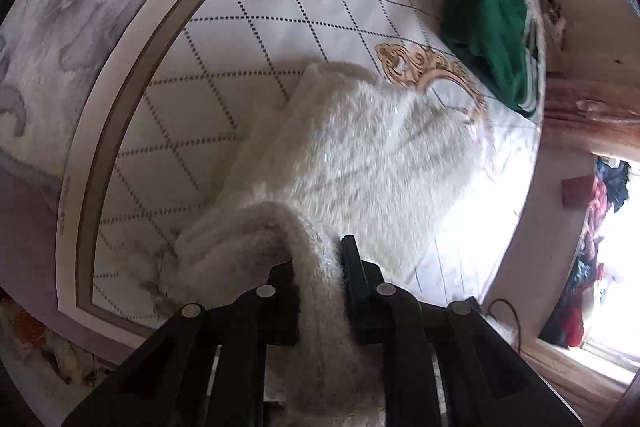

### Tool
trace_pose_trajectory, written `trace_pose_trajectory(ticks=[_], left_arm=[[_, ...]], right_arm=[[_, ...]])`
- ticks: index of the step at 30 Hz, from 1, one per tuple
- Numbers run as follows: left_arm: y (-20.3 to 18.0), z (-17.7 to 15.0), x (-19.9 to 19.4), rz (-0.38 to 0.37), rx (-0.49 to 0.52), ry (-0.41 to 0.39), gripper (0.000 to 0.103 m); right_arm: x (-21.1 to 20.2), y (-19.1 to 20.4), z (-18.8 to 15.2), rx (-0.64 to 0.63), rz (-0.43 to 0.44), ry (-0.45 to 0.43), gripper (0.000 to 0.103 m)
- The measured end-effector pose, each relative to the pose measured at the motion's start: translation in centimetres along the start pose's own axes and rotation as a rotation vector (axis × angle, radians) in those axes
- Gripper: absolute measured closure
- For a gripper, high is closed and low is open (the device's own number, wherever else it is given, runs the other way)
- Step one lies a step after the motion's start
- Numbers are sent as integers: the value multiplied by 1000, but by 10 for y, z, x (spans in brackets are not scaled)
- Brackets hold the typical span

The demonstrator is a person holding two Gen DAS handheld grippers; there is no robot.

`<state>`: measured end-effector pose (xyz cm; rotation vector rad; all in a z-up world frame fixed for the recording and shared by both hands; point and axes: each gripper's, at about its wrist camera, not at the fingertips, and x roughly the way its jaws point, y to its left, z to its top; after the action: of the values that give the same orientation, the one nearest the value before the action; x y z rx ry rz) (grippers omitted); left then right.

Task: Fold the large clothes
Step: 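Lower the folded cardigan onto the bed and open both tools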

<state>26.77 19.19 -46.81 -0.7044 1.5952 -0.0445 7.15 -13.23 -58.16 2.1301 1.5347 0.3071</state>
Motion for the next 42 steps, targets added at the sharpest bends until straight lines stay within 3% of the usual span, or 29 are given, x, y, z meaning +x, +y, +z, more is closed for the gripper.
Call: trace_pose_trajectory(ticks=[1, 3, 5, 7, 8, 11, 13, 15, 17, 19, 23, 26, 28, 32, 35, 38, 40, 42], left_arm=[[2, 6, -2, -2, -6, 5, 86], [-2, 7, -8, -17, 9, -4, 79], [-8, 19, -15, -67, 16, -42, 62], [-16, 24, -25, -102, 23, -92, 26], [-17, 27, -31, -105, 27, -127, 21], [-17, 29, -48, -114, 25, -206, 21], [-16, 21, -55, -79, 31, -258, 21], [-19, 12, -54, -2, 66, -313, 21], [-27, 1, -42, 77, 120, -350, 21], [-33, -9, -16, 173, 187, -338, 21], [-32, 11, 50, 328, 210, -291, 20], [-21, 36, 76, 331, 176, -259, 4], [-13, 51, 81, 283, 152, -250, 0], [-10, 62, 79, 264, 171, -263, 0], [-11, 67, 72, 273, 175, -285, 0], [-14, 69, 62, 241, 166, -276, 0], [-20, 56, 46, 239, 182, -295, 0], [-23, 38, 25, 272, 204, -346, 0]], right_arm=[[2, 8, 3, -11, -4, -6, 67], [8, 24, 2, -29, -7, -22, 51], [9, 42, 4, -85, -15, -18, 36], [2, 62, 2, -146, 6, -24, 23], [-3, 72, 0, -184, 2, -42, 18], [-29, 93, -11, -300, 12, -132, 18], [-49, 106, -11, -377, 3, -172, 18], [-65, 123, -13, -519, -132, -236, 18], [-70, 138, -19, -695, -358, -283, 18], [-63, 141, -19, -811, -516, -263, 18], [-29, 131, -6, -1033, -799, -182, 18], [0, 125, 14, -1149, -944, -182, 18], [9, 123, 42, -1166, -939, -189, 18], [21, 126, 69, -1170, -774, -116, 18], [25, 120, 72, -1155, -742, -162, 38], [1, 93, 61, -968, -606, -332, 49], [-17, 60, 49, -785, -518, -425, 50], [-26, 19, 33, -609, -468, -454, 50]])
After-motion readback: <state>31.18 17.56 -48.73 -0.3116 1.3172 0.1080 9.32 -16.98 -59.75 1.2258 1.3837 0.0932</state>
